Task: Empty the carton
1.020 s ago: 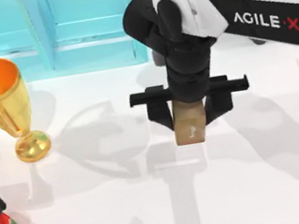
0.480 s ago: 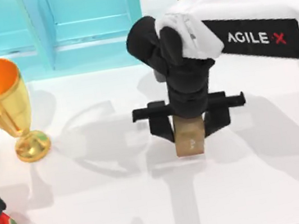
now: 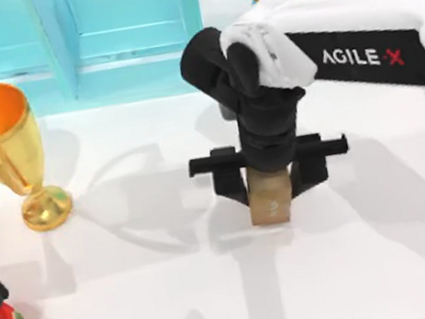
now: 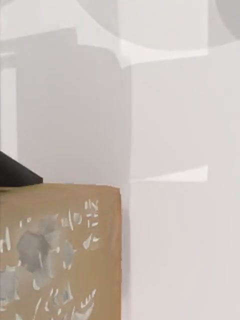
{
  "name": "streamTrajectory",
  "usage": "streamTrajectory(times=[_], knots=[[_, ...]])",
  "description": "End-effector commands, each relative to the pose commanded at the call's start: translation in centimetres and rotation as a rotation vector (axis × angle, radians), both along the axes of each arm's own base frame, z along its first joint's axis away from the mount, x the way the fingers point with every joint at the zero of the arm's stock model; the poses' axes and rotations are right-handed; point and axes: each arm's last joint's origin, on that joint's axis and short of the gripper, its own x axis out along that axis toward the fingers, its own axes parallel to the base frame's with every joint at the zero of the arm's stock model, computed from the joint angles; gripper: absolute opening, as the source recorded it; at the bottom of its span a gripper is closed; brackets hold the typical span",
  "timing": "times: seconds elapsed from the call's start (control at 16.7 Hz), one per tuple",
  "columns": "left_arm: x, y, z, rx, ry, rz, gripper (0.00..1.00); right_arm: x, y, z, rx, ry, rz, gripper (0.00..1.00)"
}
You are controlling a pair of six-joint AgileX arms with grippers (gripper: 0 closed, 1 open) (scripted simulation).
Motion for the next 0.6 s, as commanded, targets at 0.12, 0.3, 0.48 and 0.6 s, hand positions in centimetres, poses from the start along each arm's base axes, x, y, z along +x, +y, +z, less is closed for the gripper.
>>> streamTrajectory(times=[0.12, 0.3, 0.48, 0.6], knots=[[0.00, 0.00, 0.00, 0.000, 0.000, 0.000, 1.00, 0.00, 0.00, 0.00, 0.000, 0.000, 0.000, 0.45], [0.00, 0.00, 0.00, 0.000, 0.000, 0.000, 1.00, 0.00, 0.00, 0.00, 0.000, 0.000, 0.000, 0.68], [0.00, 0.00, 0.00, 0.000, 0.000, 0.000, 1.00, 0.00, 0.00, 0.00, 0.000, 0.000, 0.000, 0.90], [0.00, 0.00, 0.00, 0.000, 0.000, 0.000, 1.00, 0.00, 0.00, 0.00, 0.000, 0.000, 0.000, 1.00]])
